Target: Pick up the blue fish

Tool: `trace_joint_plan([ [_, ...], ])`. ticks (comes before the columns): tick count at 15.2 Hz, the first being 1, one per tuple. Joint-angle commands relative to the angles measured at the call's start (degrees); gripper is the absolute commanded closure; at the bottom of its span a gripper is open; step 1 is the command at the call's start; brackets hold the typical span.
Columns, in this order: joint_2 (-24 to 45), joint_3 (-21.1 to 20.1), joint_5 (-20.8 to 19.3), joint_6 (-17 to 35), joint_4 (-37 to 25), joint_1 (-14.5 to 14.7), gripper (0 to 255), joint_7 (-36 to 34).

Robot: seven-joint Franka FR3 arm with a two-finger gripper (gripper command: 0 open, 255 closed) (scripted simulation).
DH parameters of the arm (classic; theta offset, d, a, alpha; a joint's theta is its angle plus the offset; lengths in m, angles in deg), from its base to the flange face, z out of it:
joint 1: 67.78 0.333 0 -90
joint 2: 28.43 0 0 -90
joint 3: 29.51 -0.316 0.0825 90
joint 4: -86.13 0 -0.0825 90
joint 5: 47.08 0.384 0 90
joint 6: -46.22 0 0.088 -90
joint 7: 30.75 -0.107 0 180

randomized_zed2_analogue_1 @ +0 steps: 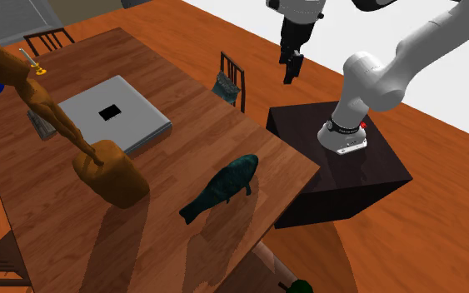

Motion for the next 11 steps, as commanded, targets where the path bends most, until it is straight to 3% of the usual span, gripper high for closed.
trace_joint_plan([
  [1, 0.00, 0.00, 0.00, 0.00, 0.00, 0.00, 0, 0.00],
  [11, 17.78, 3.53, 4.04, 18.75, -2.11, 6.37, 0, 15.59],
])
